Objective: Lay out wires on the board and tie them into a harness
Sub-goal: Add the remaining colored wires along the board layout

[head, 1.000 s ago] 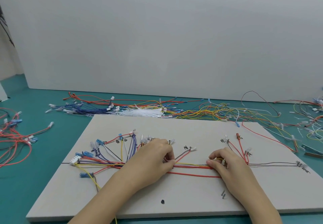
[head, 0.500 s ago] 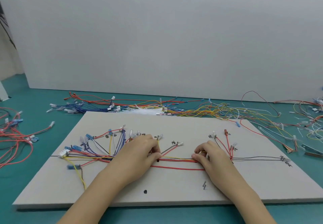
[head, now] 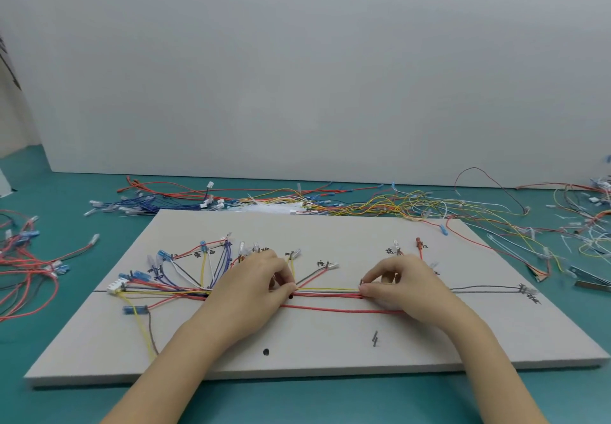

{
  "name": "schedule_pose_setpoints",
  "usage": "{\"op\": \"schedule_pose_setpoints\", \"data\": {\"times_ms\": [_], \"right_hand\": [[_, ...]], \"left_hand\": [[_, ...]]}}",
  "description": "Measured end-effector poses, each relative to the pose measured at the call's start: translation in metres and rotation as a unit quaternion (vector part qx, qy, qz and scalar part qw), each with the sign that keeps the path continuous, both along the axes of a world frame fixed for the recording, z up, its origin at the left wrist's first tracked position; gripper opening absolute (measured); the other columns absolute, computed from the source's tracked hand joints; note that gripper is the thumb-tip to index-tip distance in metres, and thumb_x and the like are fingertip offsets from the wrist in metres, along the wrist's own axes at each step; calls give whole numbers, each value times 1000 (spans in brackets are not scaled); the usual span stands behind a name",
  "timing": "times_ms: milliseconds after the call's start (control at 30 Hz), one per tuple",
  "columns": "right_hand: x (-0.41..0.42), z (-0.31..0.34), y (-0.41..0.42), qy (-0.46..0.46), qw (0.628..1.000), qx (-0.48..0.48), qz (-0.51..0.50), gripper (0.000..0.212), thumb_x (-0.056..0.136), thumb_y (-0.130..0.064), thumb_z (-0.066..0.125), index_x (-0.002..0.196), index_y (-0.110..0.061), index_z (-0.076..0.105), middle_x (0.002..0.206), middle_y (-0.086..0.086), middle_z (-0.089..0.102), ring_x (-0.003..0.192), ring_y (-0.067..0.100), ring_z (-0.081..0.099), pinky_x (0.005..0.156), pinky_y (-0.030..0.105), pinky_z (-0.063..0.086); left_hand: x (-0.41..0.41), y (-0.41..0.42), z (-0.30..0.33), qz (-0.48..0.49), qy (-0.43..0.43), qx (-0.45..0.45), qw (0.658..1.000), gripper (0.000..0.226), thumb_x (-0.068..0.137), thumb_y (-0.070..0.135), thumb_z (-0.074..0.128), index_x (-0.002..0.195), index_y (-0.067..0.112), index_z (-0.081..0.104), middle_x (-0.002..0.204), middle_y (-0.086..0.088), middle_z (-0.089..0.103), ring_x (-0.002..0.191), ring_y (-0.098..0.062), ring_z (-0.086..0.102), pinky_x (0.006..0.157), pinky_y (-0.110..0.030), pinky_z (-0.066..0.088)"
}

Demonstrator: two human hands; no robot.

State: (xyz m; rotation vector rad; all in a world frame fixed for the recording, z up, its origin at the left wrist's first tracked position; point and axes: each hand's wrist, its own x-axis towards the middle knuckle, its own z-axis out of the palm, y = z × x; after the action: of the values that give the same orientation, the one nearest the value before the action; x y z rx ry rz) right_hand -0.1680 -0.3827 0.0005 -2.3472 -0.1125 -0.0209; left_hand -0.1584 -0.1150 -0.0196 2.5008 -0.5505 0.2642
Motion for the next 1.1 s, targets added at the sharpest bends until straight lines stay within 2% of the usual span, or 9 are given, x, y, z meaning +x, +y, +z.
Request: {"op": "schedule_pose_setpoints", "data": {"times_ms": [167, 233, 333, 433, 533, 733, 867, 967, 1100], "right_hand": [[-11, 9, -25, 38, 996, 80, -7, 8, 79, -21, 79, 71, -22, 78, 59, -2, 66, 52, 2, 50, 50, 12, 37], [-17, 11, -35, 54, 992, 110, -22, 6, 79, -22, 79, 73, -19, 79, 54, -5, 60, 46, 4, 42, 43, 13, 29], [-23, 15, -47, 73, 987, 142, -36, 8, 79, -22, 77, 79, -14, 79, 55, 2, 46, 48, 11, 33, 42, 20, 25], [-27, 20, -53, 112, 984, 136, -35, 10, 84, -20, 72, 82, -12, 78, 54, -1, 40, 46, 10, 31, 41, 21, 24], [-30, 25, -58, 138, 983, 98, -77, 15, 88, -21, 69, 79, -14, 79, 53, -5, 44, 48, 9, 32, 43, 18, 23], [-25, 25, -64, 121, 976, 13, -180, 18, 82, -18, 76, 65, -13, 78, 67, 8, 63, 68, 20, 51, 62, 30, 38], [-21, 13, -71, 88, 966, 9, -241, 14, 79, -14, 78, 67, -8, 74, 73, 15, 70, 65, 22, 55, 62, 31, 43], [-19, 5, -70, 40, 969, 5, -245, 10, 78, -13, 79, 77, -14, 69, 70, 9, 67, 65, 21, 58, 58, 29, 40], [-19, -5, -64, -36, 978, -40, -201, 22, 83, -7, 71, 85, -29, 68, 73, 6, 62, 71, 18, 57, 60, 27, 40]], "left_hand": [[1, 1, -1, 0, 2, -5, 1000, 12, 90, 37, 62, 78, 36, 58, 87, 17, 55, 83, 1, 51, 77, -25, 46], [1, 0, -2, 0, 3, -7, 1000, 12, 89, 36, 62, 78, 35, 59, 86, 18, 54, 83, 1, 51, 77, -25, 47], [0, 0, -2, 0, 6, -12, 1000, 10, 89, 36, 62, 79, 34, 61, 86, 17, 55, 82, 0, 52, 77, -27, 48], [0, 1, -2, 0, 8, -16, 1000, 11, 89, 35, 63, 79, 34, 61, 86, 17, 55, 82, 0, 53, 78, -28, 48], [0, 1, -2, 0, 12, -17, 1000, 12, 89, 35, 63, 78, 36, 60, 87, 17, 55, 82, 0, 53, 78, -30, 49], [1, 1, -2, -1, 11, -21, 1000, 12, 89, 35, 64, 78, 35, 61, 84, 16, 55, 81, -2, 53, 77, -30, 49], [0, 0, -3, 0, 14, -22, 1000, 12, 89, 35, 64, 77, 36, 61, 85, 16, 55, 81, -1, 53, 76, -29, 49], [0, 0, -2, 0, 13, -21, 1000, 14, 89, 34, 63, 76, 38, 59, 84, 16, 55, 81, -1, 53, 77, -27, 48], [0, -1, 0, 1, 16, -25, 1000, 12, 89, 33, 63, 77, 35, 61, 84, 16, 56, 81, -1, 54, 78, -29, 48]]}}
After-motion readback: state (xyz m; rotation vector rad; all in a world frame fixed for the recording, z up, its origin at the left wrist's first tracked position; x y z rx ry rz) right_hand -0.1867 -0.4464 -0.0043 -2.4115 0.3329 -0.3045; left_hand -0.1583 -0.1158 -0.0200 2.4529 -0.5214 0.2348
